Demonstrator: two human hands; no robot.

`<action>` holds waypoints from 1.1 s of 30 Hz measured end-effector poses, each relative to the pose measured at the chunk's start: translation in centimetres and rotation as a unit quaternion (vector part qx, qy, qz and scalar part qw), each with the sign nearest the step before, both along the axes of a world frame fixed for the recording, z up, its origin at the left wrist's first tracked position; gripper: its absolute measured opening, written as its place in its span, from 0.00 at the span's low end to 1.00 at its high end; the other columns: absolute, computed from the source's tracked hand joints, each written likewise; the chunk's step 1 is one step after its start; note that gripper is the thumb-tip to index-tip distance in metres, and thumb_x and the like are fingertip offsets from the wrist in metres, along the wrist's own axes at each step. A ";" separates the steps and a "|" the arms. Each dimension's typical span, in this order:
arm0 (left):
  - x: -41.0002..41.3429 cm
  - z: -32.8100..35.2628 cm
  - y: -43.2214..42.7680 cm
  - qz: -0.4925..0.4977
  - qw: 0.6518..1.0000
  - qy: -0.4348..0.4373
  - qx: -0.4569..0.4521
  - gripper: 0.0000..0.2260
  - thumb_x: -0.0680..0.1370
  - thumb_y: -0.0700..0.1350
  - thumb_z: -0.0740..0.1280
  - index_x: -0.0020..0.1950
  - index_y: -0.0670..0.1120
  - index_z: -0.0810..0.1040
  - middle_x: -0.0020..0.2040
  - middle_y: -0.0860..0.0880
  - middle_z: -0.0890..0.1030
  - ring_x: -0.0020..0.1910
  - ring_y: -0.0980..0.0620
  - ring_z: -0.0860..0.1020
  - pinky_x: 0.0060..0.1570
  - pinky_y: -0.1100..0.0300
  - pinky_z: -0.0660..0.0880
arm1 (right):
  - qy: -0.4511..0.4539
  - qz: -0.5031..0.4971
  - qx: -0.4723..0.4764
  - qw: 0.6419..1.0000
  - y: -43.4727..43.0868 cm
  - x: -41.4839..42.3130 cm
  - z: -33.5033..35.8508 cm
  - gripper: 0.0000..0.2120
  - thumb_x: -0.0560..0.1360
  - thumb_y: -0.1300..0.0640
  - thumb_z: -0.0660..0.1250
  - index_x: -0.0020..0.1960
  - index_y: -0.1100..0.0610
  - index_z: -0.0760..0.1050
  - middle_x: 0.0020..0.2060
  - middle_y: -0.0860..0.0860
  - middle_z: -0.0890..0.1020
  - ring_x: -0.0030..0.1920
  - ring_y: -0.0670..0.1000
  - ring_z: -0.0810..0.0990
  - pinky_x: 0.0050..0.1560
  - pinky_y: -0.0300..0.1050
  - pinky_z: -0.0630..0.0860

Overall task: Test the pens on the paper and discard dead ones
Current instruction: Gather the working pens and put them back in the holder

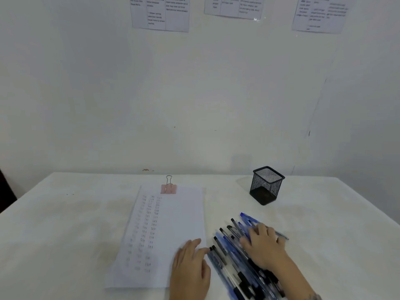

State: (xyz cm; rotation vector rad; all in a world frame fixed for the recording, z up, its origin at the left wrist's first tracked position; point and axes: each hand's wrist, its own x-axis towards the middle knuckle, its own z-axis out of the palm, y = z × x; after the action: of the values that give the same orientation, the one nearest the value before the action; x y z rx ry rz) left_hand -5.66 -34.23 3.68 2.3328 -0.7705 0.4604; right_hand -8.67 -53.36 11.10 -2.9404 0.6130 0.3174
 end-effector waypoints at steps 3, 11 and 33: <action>-0.1 -0.2 -0.3 -0.002 1.000 0.010 0.003 0.13 0.65 0.49 0.55 0.48 0.61 0.65 0.48 0.57 0.82 0.49 0.55 0.80 0.43 0.57 0.79 | -0.015 0.014 0.040 0.999 -0.7 0.1 0.5 0.22 0.80 0.43 0.49 0.69 0.51 0.62 0.68 0.53 0.63 0.68 0.55 0.61 0.68 0.54 0.61; -0.5 -0.5 -2.0 0.005 0.998 -0.037 -0.046 0.13 0.64 0.49 0.56 0.47 0.61 0.68 0.53 0.60 0.72 0.53 0.57 0.71 0.52 0.63 0.67 | -0.090 -0.087 0.106 0.986 -4.9 2.8 0.6 0.25 0.78 0.41 0.55 0.72 0.49 0.61 0.69 0.54 0.63 0.69 0.57 0.61 0.68 0.52 0.59; -0.1 -0.7 -2.8 0.016 0.995 -0.075 -0.063 0.07 0.69 0.50 0.58 0.45 0.60 0.70 0.45 0.58 0.82 0.46 0.56 0.82 0.50 0.63 0.70 | -0.409 -0.210 0.353 0.815 -10.7 10.9 1.0 0.38 0.61 0.57 0.80 0.63 0.63 0.64 0.58 0.59 0.74 0.58 0.58 0.74 0.53 0.49 0.74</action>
State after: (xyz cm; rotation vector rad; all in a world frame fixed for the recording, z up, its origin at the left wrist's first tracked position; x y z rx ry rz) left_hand -5.79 -37.07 2.99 2.2155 -0.7521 0.6840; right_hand 2.24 -64.05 12.05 -1.8672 0.7440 -0.6132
